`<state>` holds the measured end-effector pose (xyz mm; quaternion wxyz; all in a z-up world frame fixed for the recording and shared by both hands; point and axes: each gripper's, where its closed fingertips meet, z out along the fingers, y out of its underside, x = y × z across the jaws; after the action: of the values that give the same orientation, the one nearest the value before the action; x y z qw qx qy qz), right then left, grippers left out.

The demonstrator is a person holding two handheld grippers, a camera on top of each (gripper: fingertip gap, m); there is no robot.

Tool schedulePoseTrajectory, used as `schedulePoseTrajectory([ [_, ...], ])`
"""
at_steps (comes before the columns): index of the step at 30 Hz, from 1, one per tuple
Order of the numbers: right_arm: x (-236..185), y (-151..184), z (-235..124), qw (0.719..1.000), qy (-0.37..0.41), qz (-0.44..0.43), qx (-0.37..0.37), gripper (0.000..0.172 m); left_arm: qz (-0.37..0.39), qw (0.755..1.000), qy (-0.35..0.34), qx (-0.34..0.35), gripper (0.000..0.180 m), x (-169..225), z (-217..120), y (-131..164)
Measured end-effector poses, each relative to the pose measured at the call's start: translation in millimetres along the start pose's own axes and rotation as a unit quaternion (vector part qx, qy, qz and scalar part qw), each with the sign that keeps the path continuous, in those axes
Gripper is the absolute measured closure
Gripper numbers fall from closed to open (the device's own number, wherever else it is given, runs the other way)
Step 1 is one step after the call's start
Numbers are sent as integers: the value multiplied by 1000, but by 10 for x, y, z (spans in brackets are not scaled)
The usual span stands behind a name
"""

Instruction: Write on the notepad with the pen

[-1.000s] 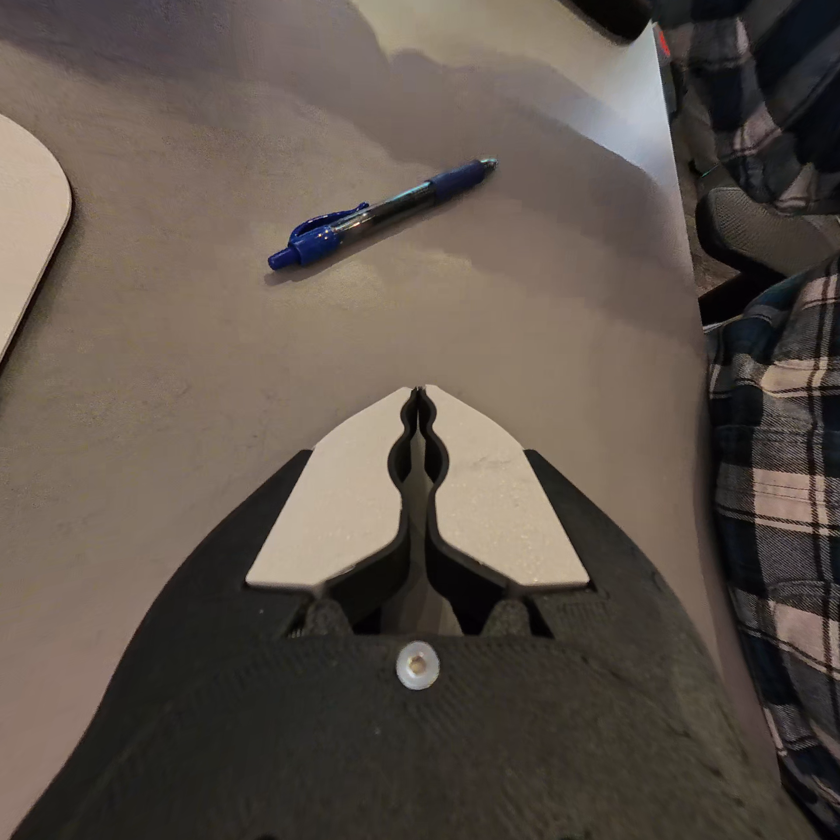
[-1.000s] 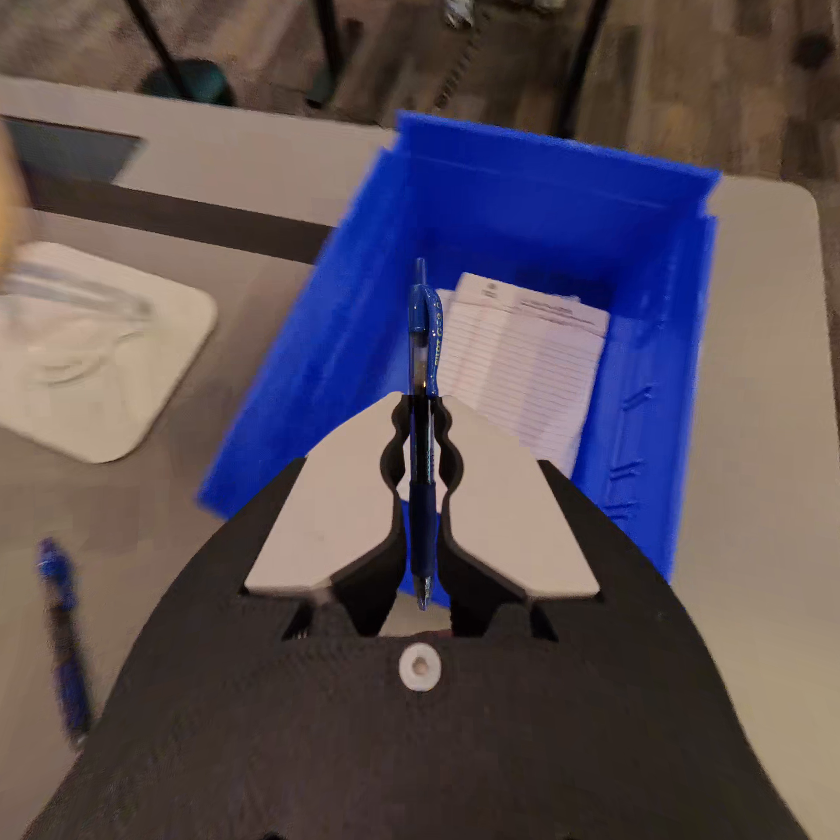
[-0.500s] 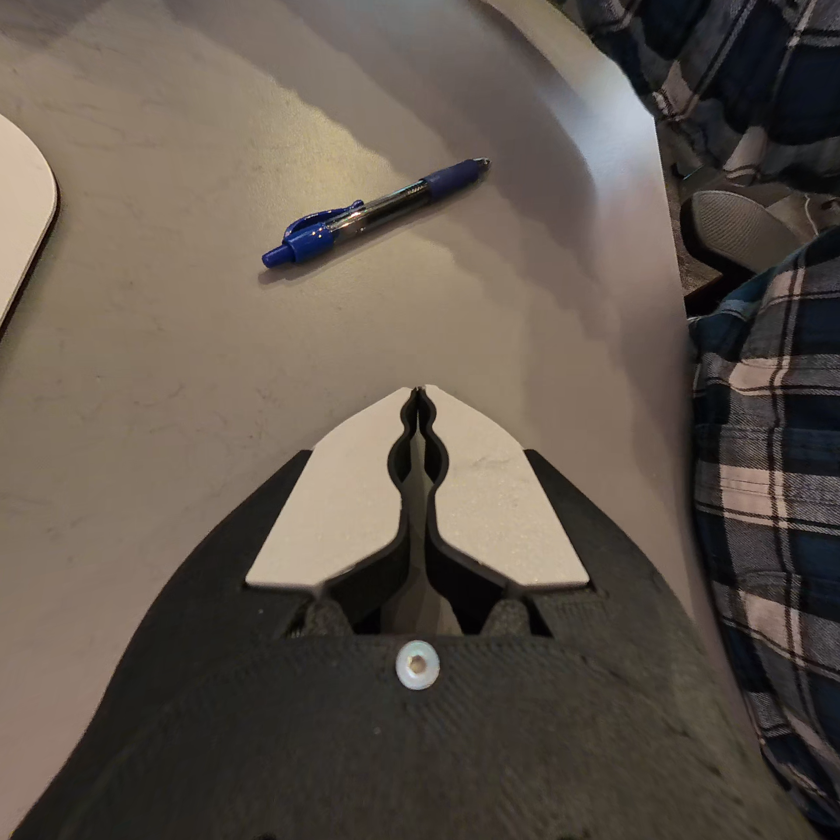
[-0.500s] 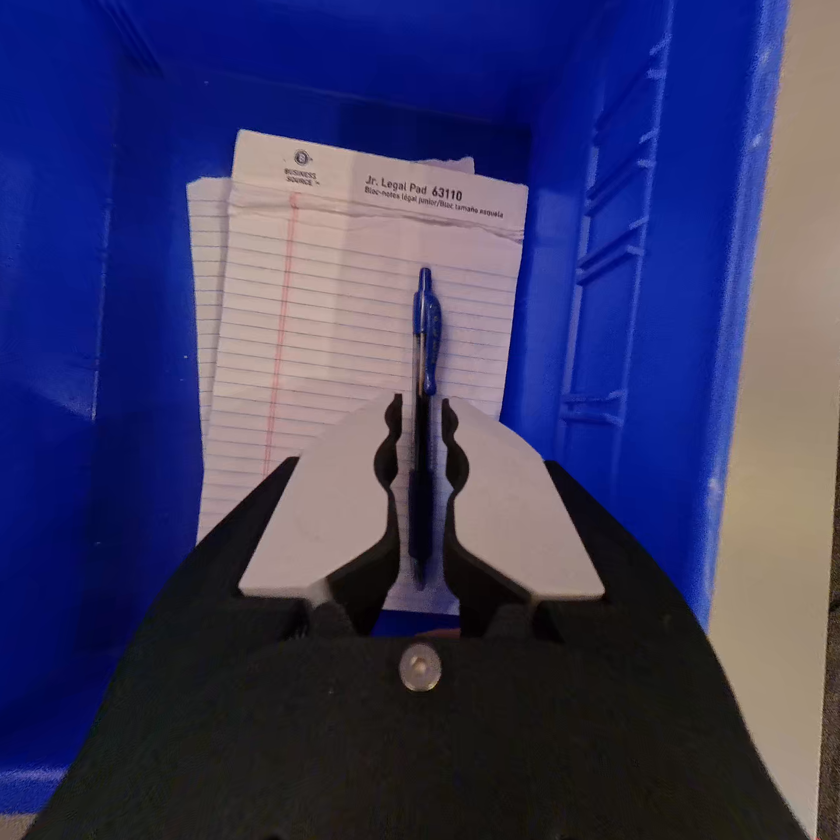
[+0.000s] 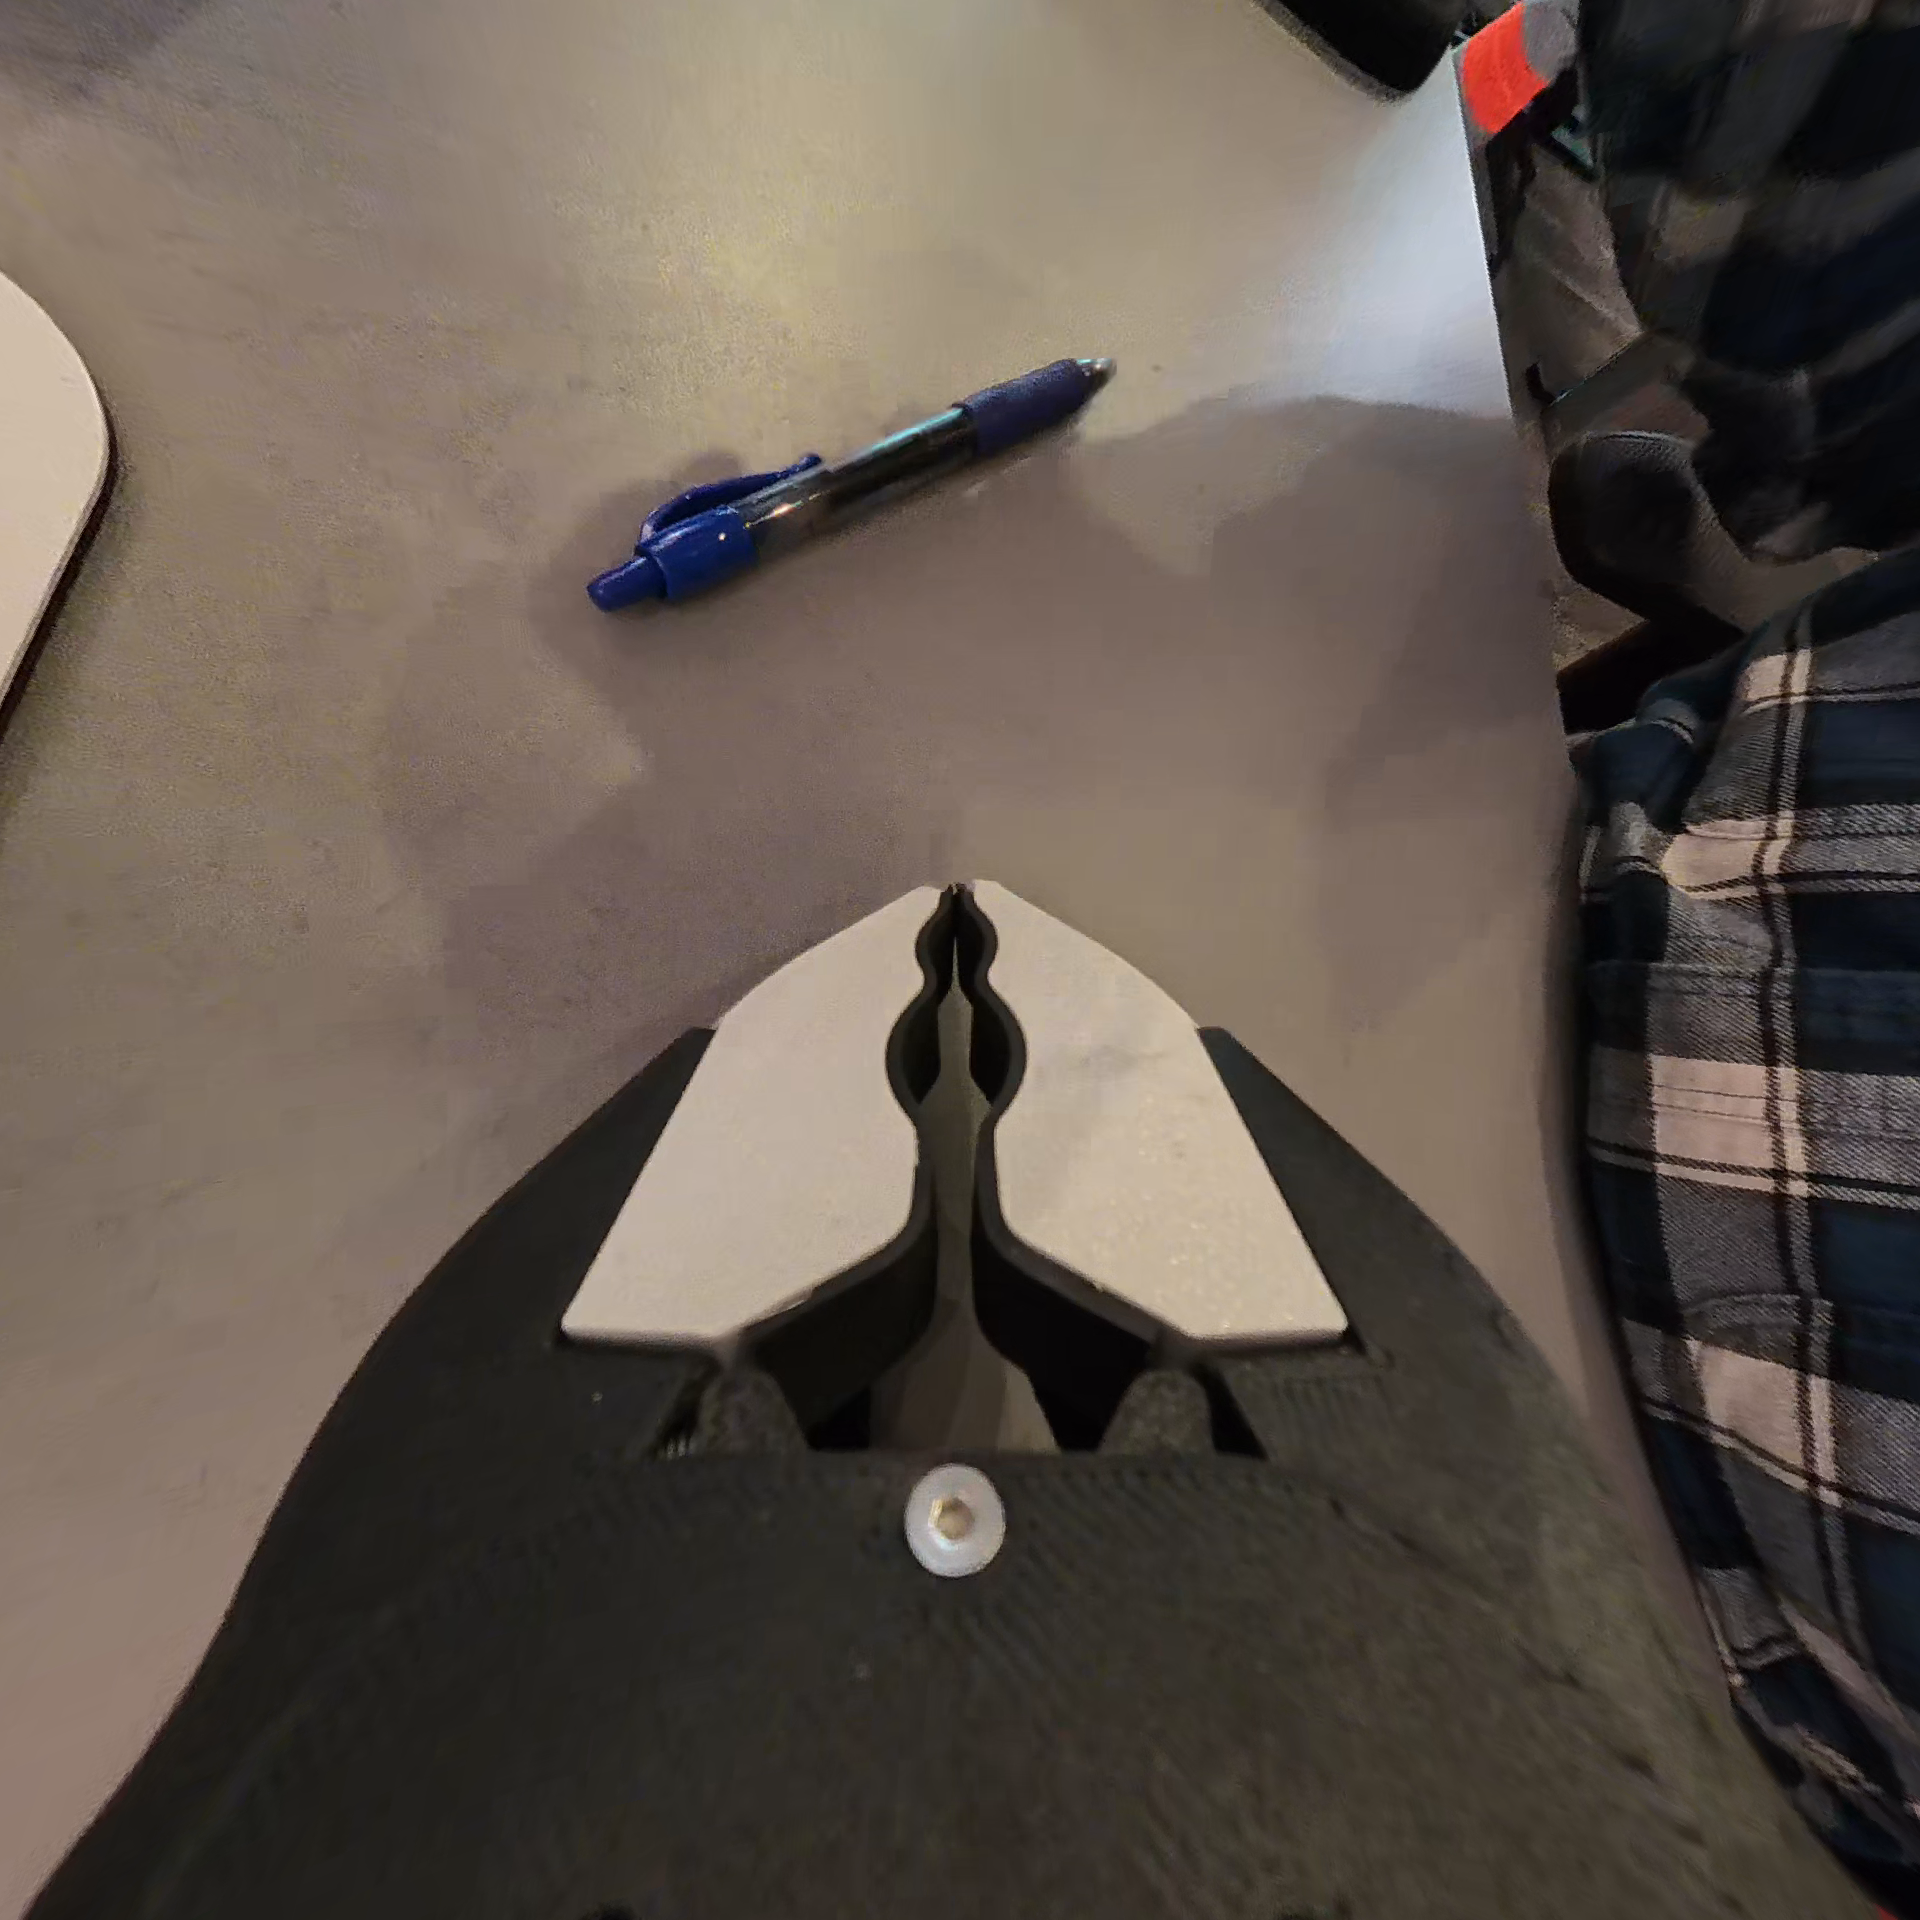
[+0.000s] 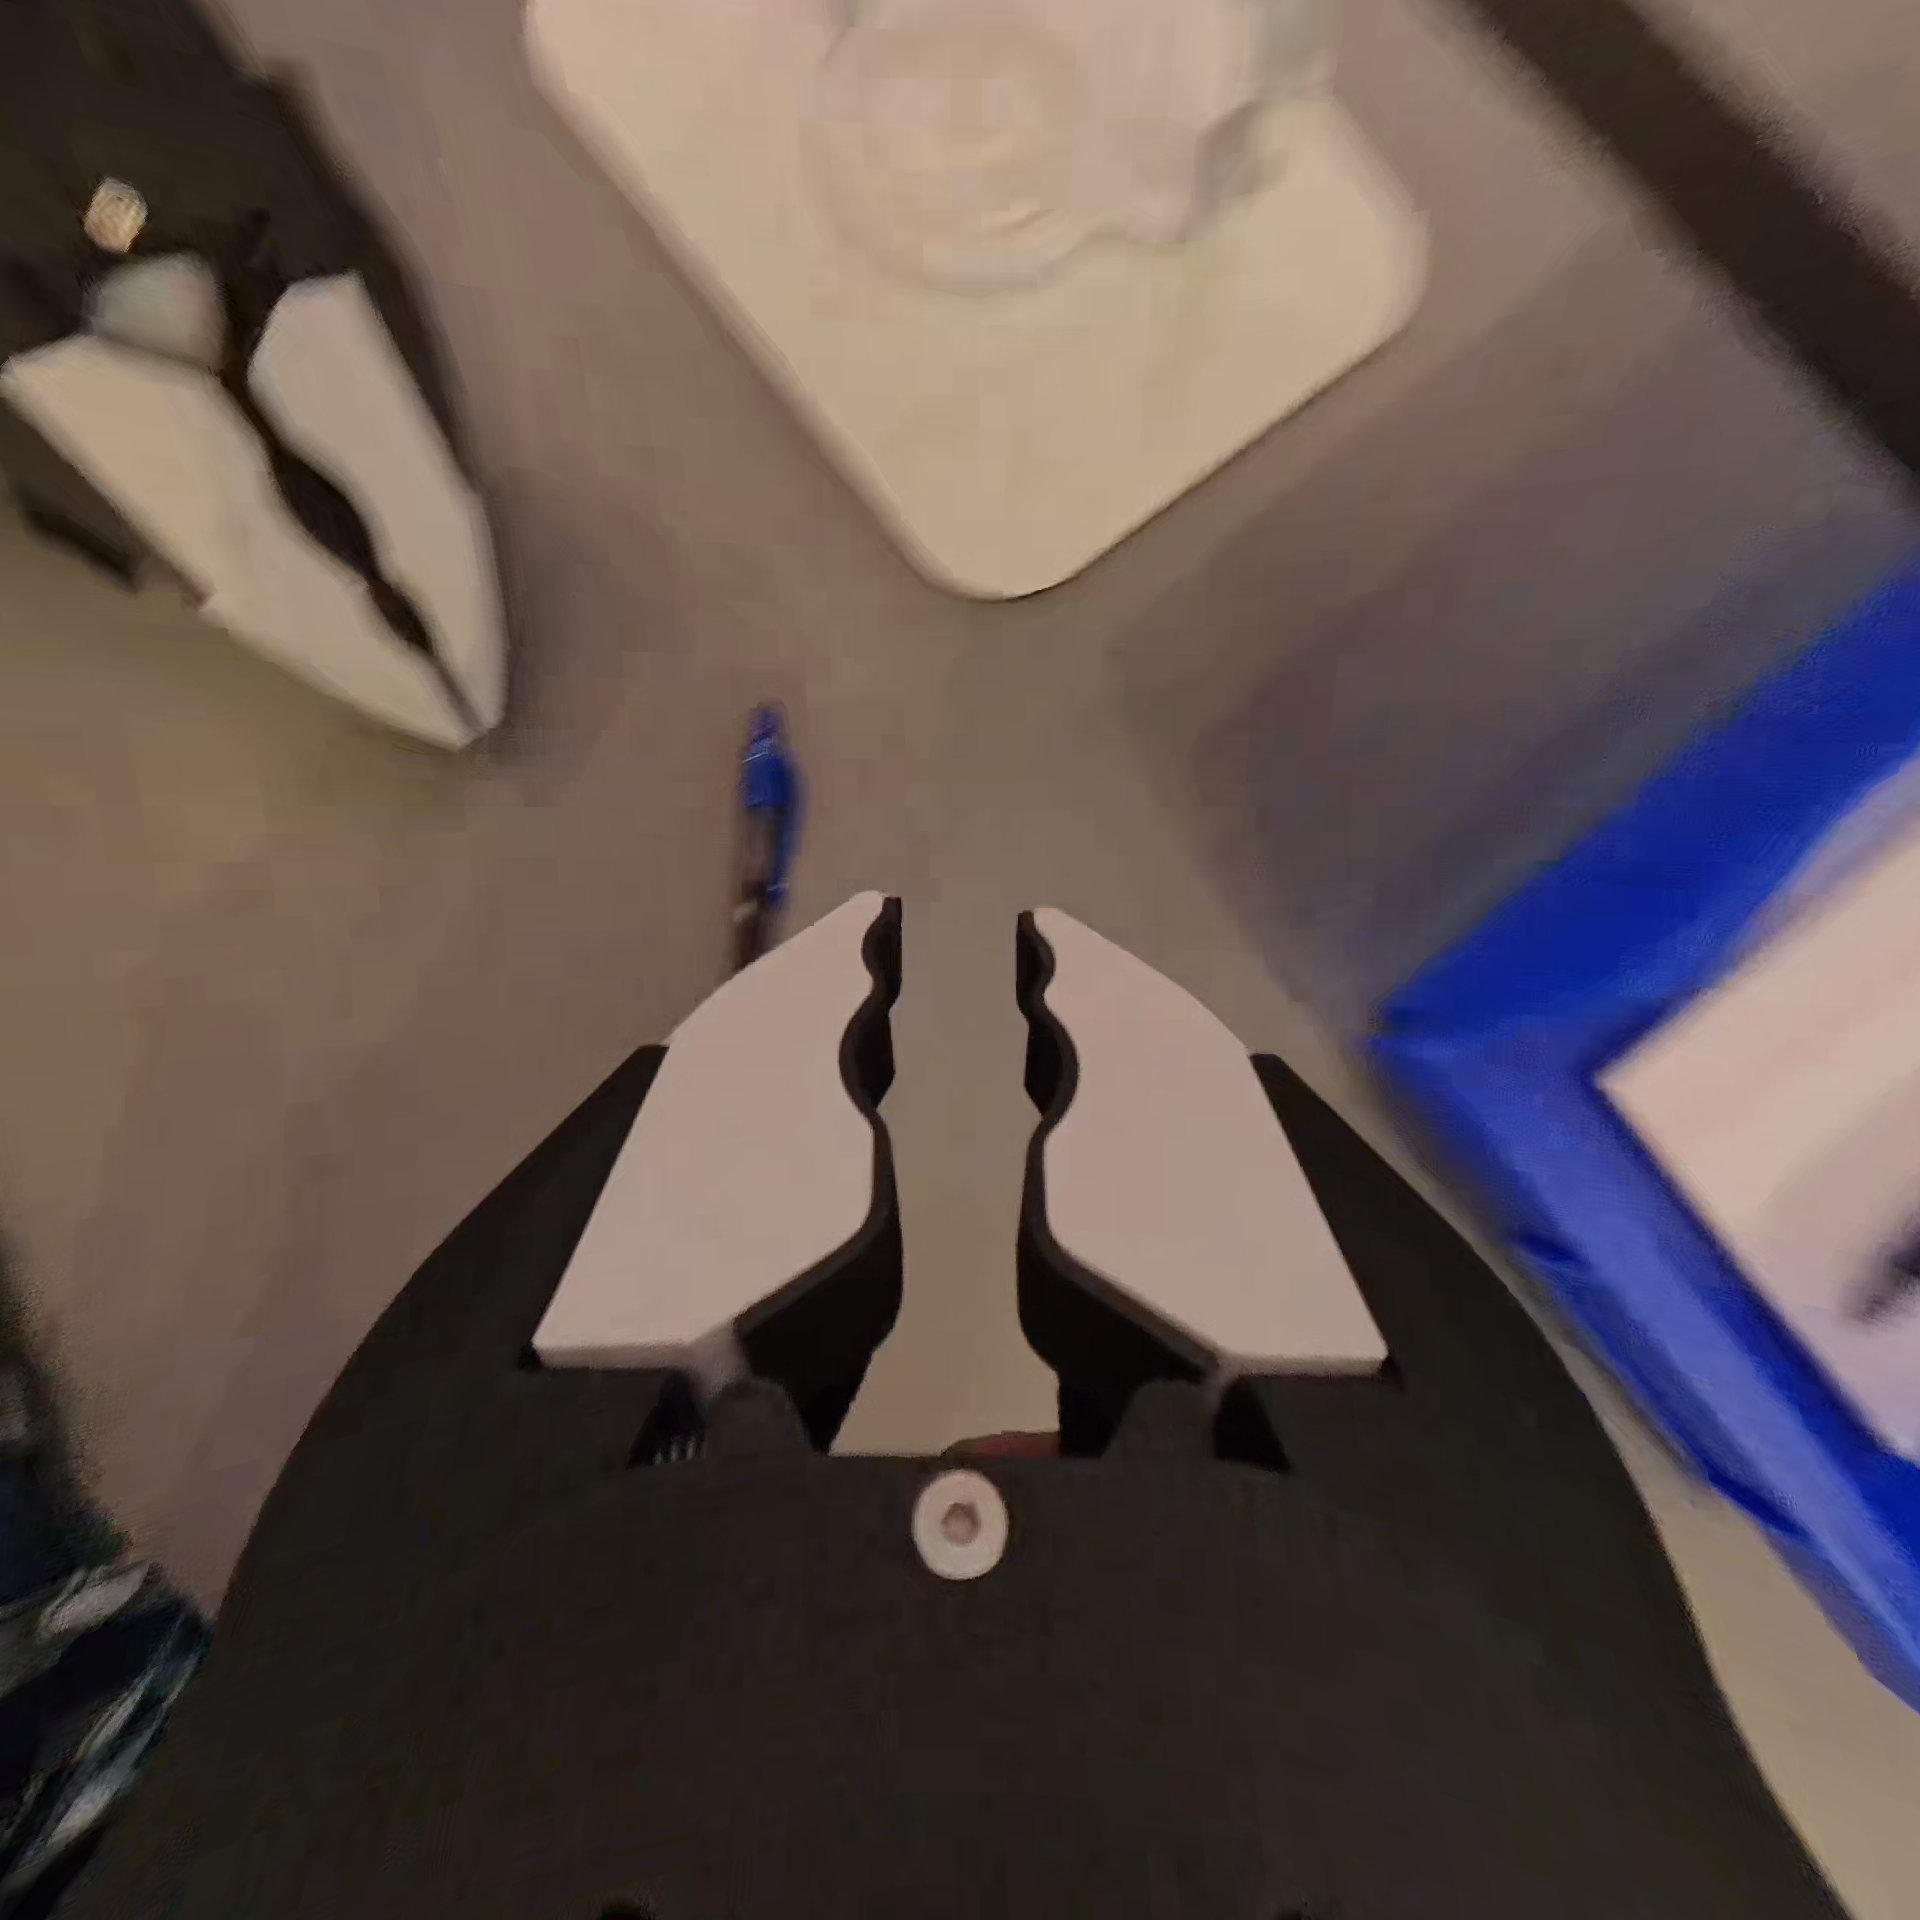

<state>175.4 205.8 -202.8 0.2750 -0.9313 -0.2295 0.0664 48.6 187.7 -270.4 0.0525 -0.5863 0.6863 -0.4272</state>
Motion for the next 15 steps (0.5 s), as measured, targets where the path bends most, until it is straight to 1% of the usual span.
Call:
schedulePoseTrajectory([
  [1, -166, 78, 135, 1000, -16, -11, -22, 151, 1, 1000, -1, 0, 180, 0, 0, 0],
  [2, -267, 162, 262, 999, -22, -16, -45, 149, 3, 1000, -3, 0, 180, 0, 0, 1],
  [4, -324, 331, 470, 996, -8, -27, -90, 148, 4, 1000, -4, 0, 180, 1, -1, 2],
  [5, -368, 367, 532, 995, -15, -26, -97, 145, 4, 1000, -4, 0, 180, 1, 0, 2],
  [6, -432, 329, 552, 996, -32, -17, -84, 147, 4, 1000, -4, 1, 180, 1, -2, 2],
  [8, -482, 351, 584, 994, -44, -13, -94, 143, 5, 1000, -4, 1, 180, 2, -3, 3],
  [9, -519, 373, 600, 993, -56, -12, -102, 149, 5, 1000, -4, 1, 180, 2, -3, 3],
  [10, -533, 409, 618, 992, -60, -13, -112, 152, 4, 1000, -3, 1, 180, 3, -4, 2],
  [12, -575, 403, 606, 991, -76, -7, -108, 152, 3, 1000, -2, 1, 180, 4, -5, 2],
  [13, -580, 409, 606, 991, -78, -6, -107, 157, 3, 1000, -2, 1, 180, 4, -7, 2],
  [15, -570, 415, 619, 991, -78, 7, -105, 157, 2, 1000, -1, 1, 180, 4, -7, 2],
])
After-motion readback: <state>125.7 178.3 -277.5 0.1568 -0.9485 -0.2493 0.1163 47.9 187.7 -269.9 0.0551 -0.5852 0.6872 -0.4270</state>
